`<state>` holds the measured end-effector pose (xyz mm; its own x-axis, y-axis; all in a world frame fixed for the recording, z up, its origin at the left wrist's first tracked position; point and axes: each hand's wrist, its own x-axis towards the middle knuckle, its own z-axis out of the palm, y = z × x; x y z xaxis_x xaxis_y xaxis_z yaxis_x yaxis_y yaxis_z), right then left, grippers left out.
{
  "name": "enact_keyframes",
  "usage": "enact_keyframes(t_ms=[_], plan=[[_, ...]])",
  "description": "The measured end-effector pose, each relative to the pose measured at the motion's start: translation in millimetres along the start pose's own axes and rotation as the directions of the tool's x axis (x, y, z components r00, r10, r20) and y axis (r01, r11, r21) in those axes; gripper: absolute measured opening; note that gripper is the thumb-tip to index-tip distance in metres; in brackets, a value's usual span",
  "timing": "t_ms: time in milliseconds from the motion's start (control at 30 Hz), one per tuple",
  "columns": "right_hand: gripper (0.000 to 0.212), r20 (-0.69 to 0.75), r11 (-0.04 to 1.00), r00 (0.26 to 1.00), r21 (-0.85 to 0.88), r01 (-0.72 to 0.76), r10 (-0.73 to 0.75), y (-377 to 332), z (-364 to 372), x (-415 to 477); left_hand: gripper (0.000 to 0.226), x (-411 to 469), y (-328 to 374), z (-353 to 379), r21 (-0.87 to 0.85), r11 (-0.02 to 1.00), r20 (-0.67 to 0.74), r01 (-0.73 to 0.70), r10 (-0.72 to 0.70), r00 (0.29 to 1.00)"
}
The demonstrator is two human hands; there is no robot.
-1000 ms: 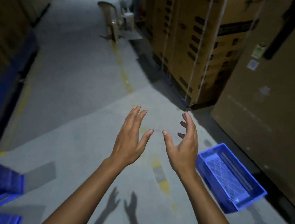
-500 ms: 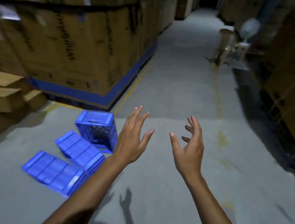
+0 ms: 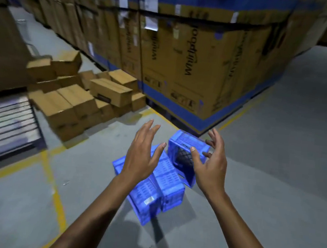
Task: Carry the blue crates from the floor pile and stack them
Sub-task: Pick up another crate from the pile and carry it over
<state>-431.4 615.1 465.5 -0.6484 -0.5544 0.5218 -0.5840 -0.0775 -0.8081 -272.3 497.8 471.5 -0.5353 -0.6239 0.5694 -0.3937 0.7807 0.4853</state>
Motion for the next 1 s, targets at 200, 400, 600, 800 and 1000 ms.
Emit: enact_keyframes(t_ms=[200, 400, 600, 800, 1000], plan=[[0.07, 0.027, 0.993, 0.999, 0.114, -0.043, 0.04, 11.0, 112.2, 76.5, 0.053, 68.4, -100.6, -37.3, 0.134, 0.986, 0.027, 0.097, -0.101, 0.994], [0.07, 0.142, 0.987, 0.99, 0.157, -0.046, 0.024, 3.7, 208.5, 126.0, 0.051, 118.8, -176.3, -78.4, 0.209, 0.965, -0.044, 0.158, -0.152, 0.987], [0.067, 0.186, 0.993, 0.982, 0.115, 0.014, -0.035, -15.0, 280.8, 145.0, 0.052, 142.8, -240.6, -89.7, 0.191, 0.965, -0.04, 0.182, -0.178, 0.983], [0.063, 0.078, 0.999, 0.996, -0.019, 0.038, -0.036, -28.3, 334.0, 153.1, 0.052, 183.3, -305.5, -92.3, 0.095, 0.994, 0.032, 0.045, -0.048, 0.998], [0.061, -0.122, 0.976, 0.993, -0.216, -0.017, -0.009, -49.3, 381.1, 132.1, 0.051, 219.3, -359.0, -102.7, -0.097, 0.985, 0.12, -0.143, 0.154, 0.981]])
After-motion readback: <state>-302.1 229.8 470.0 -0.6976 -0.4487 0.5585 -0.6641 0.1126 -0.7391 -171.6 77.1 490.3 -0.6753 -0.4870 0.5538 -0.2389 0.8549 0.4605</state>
